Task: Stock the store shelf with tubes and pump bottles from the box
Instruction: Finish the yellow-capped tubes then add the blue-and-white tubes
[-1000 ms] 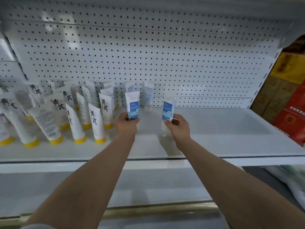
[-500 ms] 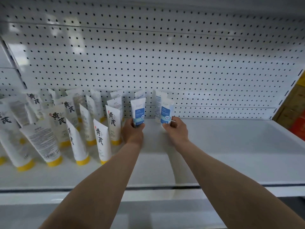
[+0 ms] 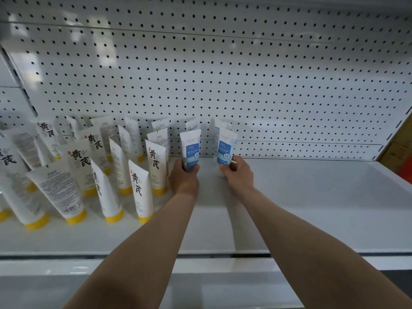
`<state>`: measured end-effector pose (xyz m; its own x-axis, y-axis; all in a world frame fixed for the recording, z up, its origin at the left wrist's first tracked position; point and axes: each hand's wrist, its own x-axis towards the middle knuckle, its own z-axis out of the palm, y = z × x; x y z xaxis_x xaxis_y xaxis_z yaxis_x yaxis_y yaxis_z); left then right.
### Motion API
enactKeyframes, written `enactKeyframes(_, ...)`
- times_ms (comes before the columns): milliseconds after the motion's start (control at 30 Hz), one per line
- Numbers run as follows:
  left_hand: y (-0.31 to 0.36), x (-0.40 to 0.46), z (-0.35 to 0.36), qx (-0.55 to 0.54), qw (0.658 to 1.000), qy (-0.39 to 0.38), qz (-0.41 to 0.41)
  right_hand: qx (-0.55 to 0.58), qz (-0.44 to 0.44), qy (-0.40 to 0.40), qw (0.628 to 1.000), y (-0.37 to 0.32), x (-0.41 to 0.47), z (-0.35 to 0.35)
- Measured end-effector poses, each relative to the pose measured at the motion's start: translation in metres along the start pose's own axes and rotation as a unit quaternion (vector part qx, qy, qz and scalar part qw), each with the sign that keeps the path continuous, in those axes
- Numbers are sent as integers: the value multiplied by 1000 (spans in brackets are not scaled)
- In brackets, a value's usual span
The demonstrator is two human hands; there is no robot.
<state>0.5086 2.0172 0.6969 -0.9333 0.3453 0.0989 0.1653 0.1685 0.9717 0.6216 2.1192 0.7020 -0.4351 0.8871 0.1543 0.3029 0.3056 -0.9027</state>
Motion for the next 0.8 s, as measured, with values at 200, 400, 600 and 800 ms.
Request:
enactKeyframes(200,0,0,2,4,1000,-3,-3,-15,-4,-3,1000,3,1,2)
enactKeyframes(400,1,0,3,12,1000,-2,-9,-20,-9,4,1000,3,0,6)
enactKeyframes(600,0,0,3,10,1000,-12,-13,-24,7,4,1000,0,-4,6)
enactKeyframes(800,1,0,3,17,999,-21,-25,-31,2,3,1000,-1,-6,8)
